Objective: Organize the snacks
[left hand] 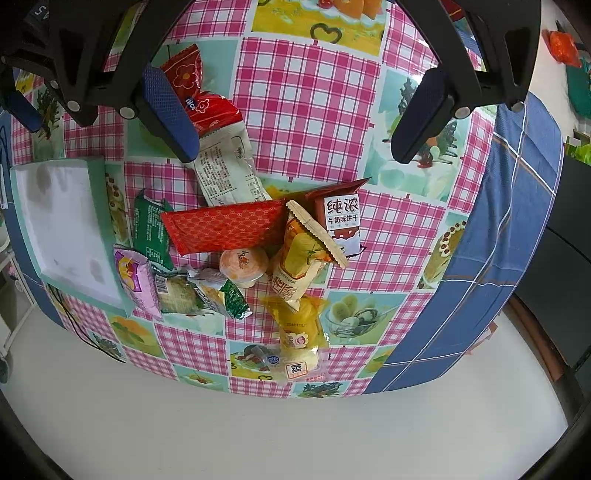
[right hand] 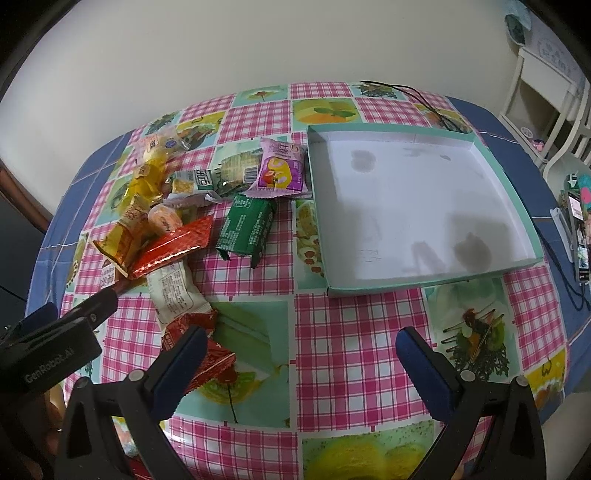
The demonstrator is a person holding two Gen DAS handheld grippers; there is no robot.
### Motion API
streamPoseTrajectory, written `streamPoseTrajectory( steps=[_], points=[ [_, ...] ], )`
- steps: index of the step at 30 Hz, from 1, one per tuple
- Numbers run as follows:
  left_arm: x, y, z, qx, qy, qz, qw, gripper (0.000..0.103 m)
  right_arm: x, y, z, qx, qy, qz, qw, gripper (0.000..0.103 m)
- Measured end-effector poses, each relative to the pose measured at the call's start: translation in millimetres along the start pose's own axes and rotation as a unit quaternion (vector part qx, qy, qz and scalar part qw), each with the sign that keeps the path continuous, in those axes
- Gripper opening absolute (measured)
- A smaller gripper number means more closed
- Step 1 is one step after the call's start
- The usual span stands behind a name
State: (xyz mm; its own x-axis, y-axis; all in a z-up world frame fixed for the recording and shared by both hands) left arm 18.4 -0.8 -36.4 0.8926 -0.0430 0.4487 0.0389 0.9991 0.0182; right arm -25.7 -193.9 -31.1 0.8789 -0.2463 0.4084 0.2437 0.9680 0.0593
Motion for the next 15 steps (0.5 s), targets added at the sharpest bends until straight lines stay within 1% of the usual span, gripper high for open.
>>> streamPoseTrajectory(
  steps=[2, 4, 10, 12, 15],
  points=[
    [-0.2, 0.0, 0.1, 0.000, 0.000, 0.000, 1.0000, 0.103, -0.2, -0.3, 0.0, 0.002, -0.001, -0.001, 1.000, 0.103],
    [-0.6, 0.1, -0.3, 0.002, 0.006, -0.002, 1.0000, 0.103, -1.0, -0.1, -0.2, 0.007, 0.012, -0.004, 1.000, 0.103],
    [-1.1, 0.5, 0.0, 0.004, 0.011, -0.002, 0.9999, 0.103, -1.1, 0.1, -0.7, 0.005, 0.013, -0.003, 1.000, 0.103],
    [-1.3, 0.4, -0.7, 0.004, 0.014, -0.003, 0.9999, 0.103, -1.8, 0.5, -1.5, 0.013, 0.024, -0.006, 1.000, 0.103],
    [-1.6, 0.5, -0.9, 0.005, 0.017, -0.003, 0.9998, 0.103, -1.9, 0.5, -1.7, 0.012, 0.020, -0.006, 1.000, 0.103]
  ],
)
Point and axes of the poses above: each gripper's, at about its wrist camera, not at the fingertips, and z roughly against the way its jaws point, y to its left, x to its top, the point moved 4 cm from there along -z, roughly the way its jaws point, and after that the axes turned 1 degree about -x, right-handed, at the moved point
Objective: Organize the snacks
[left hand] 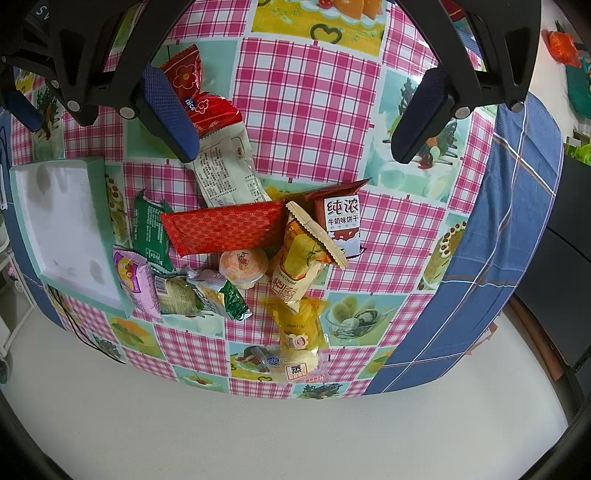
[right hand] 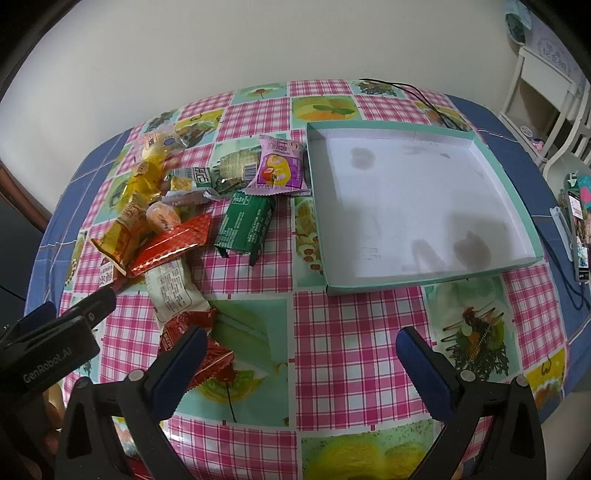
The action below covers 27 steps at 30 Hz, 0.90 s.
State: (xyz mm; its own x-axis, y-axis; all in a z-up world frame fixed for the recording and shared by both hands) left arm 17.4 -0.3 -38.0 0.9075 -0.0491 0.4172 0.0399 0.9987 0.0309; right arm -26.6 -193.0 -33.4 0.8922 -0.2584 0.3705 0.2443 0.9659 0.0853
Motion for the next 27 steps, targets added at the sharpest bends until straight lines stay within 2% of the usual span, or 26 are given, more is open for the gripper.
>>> streamPoseTrajectory(
  steps=[5, 8, 9, 11, 17, 22, 27],
  points=[
    [-2, 2, -1, -0.001, 0.010, 0.003, 0.9999, 0.103, -2, 0, -1, 0.003, 0.006, -0.001, 1.000, 0.103],
    [-1, 13, -5, -0.007, 0.005, 0.029, 0.9995, 0.103, -3, 4, -6, 0.005, 0.003, 0.005, 1.000, 0.103],
    [-2, 17, -7, -0.007, 0.010, 0.038, 0.9992, 0.103, -3, 6, -8, 0.006, 0.003, 0.008, 1.000, 0.103],
    [-3, 30, -13, -0.010, 0.022, 0.063, 0.9977, 0.103, -4, 16, -12, 0.020, 0.030, 0.013, 0.999, 0.103],
    [-6, 60, -24, -0.017, 0.049, 0.110, 0.9926, 0.103, -7, 47, -22, 0.032, 0.038, 0.047, 0.998, 0.103],
    [-4, 73, -30, -0.015, 0.045, 0.117, 0.9920, 0.103, -15, 76, -35, 0.051, 0.065, 0.080, 0.993, 0.103],
    [-1, 73, -36, -0.011, 0.051, 0.101, 0.9935, 0.103, -24, 91, -48, 0.039, 0.086, 0.109, 0.990, 0.103]
  ],
)
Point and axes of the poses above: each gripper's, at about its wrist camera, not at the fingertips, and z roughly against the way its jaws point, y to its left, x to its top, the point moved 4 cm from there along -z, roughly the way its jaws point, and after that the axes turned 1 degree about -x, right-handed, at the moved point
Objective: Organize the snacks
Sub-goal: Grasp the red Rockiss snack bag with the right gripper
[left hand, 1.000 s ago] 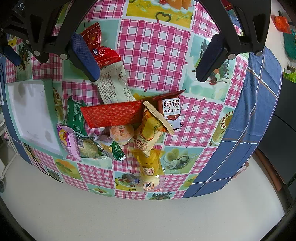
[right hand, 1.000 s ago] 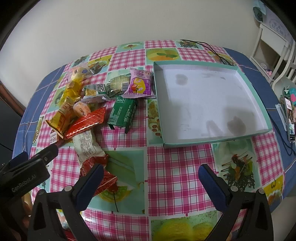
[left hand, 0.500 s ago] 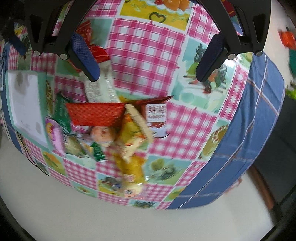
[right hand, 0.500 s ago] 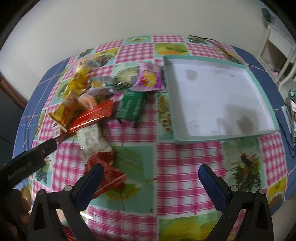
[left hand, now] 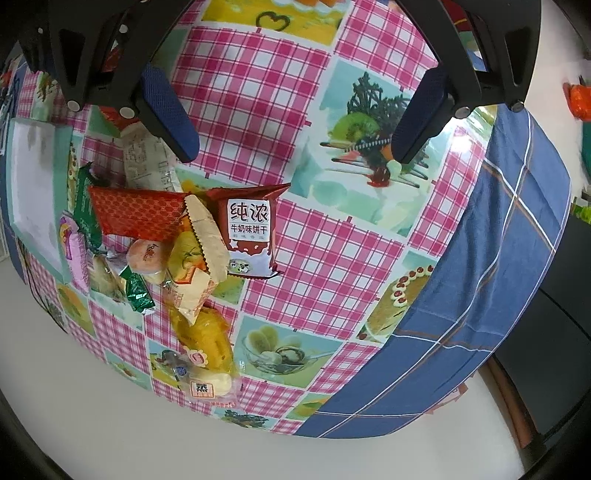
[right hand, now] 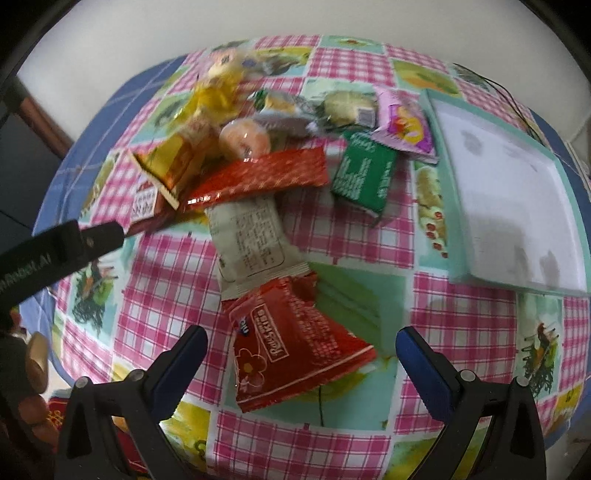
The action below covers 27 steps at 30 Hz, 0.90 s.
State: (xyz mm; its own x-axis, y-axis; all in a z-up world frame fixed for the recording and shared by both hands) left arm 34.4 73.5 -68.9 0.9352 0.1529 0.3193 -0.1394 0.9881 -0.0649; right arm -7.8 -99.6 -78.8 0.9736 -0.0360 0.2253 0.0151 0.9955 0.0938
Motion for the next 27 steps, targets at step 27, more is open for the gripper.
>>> streamPoseTrajectory(
  steps=[27],
  points=[
    [-6, -62, -21, -0.074, 0.065, -0.055, 0.9937, 0.103, 14, -18, -24, 0.003, 0.011, 0.001, 1.000, 0.072]
  ],
)
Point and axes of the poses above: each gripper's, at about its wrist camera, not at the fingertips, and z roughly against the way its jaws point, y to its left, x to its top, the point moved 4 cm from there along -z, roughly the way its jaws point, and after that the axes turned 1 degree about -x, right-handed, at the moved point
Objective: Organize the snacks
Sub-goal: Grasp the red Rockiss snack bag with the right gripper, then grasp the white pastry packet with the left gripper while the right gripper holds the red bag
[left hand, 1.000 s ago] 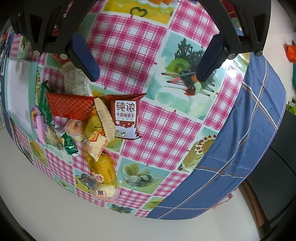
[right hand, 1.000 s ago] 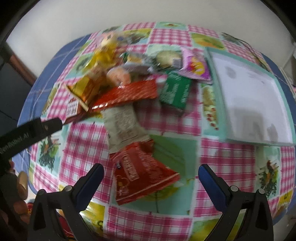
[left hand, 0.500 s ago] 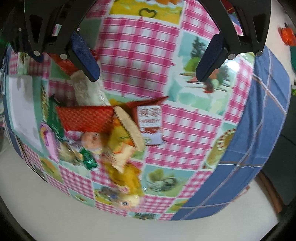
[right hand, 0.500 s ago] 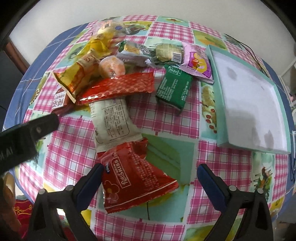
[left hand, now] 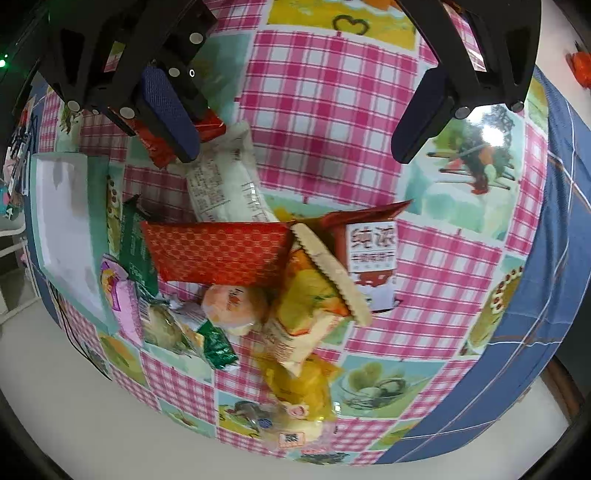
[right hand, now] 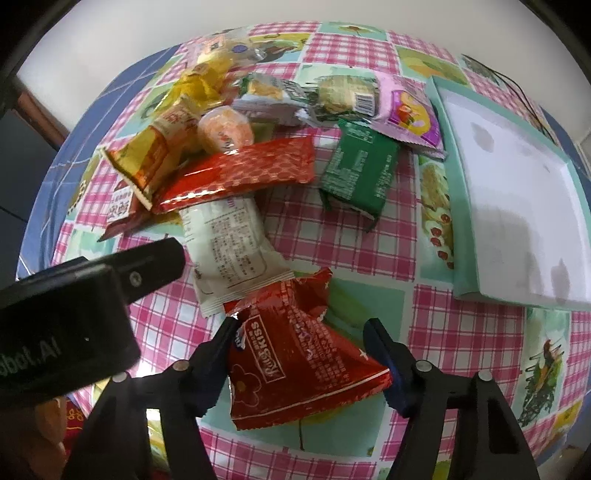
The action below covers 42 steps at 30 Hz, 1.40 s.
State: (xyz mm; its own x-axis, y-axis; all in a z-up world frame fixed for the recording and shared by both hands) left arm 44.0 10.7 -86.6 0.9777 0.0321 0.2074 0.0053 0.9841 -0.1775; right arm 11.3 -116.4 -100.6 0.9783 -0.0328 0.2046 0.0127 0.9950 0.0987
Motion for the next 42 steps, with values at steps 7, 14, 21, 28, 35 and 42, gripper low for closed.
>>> streamPoseTrajectory(
  steps=[7, 14, 21, 28, 35, 42],
  points=[
    [14, -29, -25, 0.012, 0.012, -0.013, 0.9998, 0.103, 2, -39, 2, -0.009, 0.007, -0.035, 0.999, 0.072],
    [23, -60, -45, 0.022, 0.019, -0.030, 0.9991, 0.103, 6, -71, 4, -0.016, 0.011, -0.056, 0.998, 0.072],
    [35, -99, -65, 0.025, 0.015, -0.043, 0.9986, 0.103, 9, -95, 6, -0.024, 0.012, -0.059, 0.998, 0.072],
    [46, -125, -82, 0.047, 0.011, -0.059, 0.9971, 0.085, 3, -96, 11, -0.026, 0.016, -0.066, 0.997, 0.072],
    [53, -143, -93, 0.060, 0.012, -0.063, 0.9961, 0.056, 4, -74, 4, -0.035, 0.016, -0.062, 0.997, 0.071],
    [54, -164, -102, 0.054, 0.028, -0.061, 0.9963, 0.054, 7, -58, -2, -0.035, 0.014, -0.063, 0.997, 0.069]
  ],
)
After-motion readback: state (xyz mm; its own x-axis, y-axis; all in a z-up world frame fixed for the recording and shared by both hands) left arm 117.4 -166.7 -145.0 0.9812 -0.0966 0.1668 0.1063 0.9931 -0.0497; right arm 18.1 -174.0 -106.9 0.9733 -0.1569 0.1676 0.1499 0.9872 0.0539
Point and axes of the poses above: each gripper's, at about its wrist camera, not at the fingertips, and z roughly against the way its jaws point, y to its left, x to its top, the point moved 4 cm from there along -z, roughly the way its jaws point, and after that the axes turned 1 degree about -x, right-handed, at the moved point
